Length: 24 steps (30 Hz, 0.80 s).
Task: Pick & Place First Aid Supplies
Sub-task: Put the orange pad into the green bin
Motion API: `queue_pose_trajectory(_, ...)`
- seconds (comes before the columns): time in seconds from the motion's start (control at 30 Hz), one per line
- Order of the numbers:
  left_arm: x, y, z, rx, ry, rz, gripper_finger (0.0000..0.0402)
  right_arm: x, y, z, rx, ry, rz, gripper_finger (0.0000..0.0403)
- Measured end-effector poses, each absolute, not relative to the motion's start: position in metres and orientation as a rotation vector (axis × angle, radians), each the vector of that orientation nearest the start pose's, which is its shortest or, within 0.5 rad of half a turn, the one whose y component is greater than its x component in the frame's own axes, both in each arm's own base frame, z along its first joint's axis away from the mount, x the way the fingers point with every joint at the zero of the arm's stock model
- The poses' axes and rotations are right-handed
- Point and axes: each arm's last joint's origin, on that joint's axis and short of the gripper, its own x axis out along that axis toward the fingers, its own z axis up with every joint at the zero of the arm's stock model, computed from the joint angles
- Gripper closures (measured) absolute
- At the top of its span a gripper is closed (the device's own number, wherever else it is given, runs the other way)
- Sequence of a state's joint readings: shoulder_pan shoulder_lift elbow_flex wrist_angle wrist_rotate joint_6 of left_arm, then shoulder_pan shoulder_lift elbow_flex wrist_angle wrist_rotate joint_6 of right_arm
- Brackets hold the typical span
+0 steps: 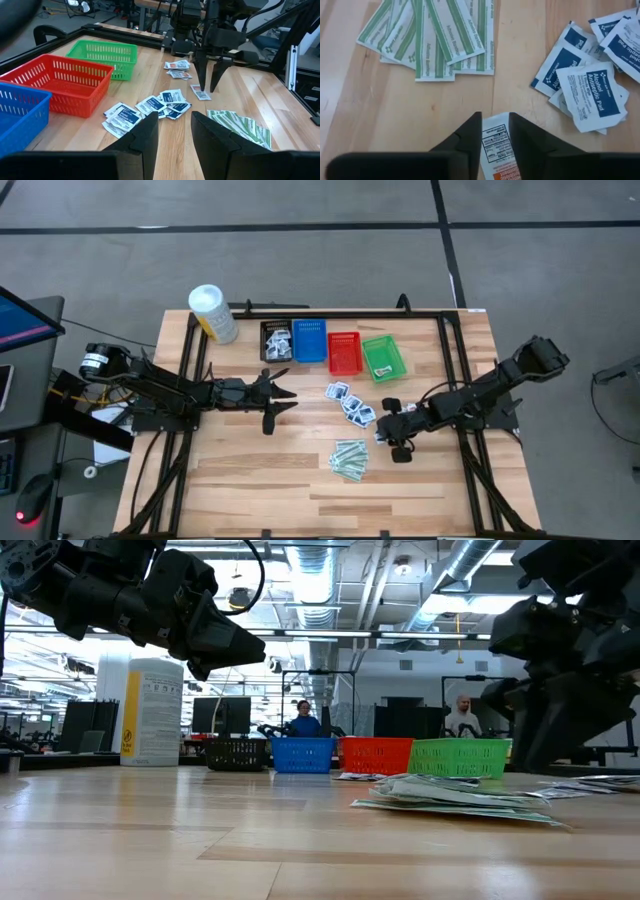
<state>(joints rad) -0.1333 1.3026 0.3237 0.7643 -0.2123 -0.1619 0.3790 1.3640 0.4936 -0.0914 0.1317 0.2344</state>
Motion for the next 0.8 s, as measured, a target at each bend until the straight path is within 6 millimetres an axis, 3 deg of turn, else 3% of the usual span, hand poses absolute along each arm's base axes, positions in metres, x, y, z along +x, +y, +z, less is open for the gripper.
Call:
queue_pose_trajectory(0.4, 0.229, -0.025, 0.168, -0.124, 0.205, 0.096, 0.0286, 0.198, 0.075, 0.120, -0.039, 0.988, 0.105, 0.0242)
queue_pose_trajectory(0.8, 0.229, -0.025, 0.168, -0.124, 0.205, 0.096, 0.0286, 0.182, 0.067, 0.101, -0.014, 1.003, 0.043, 0.0252)
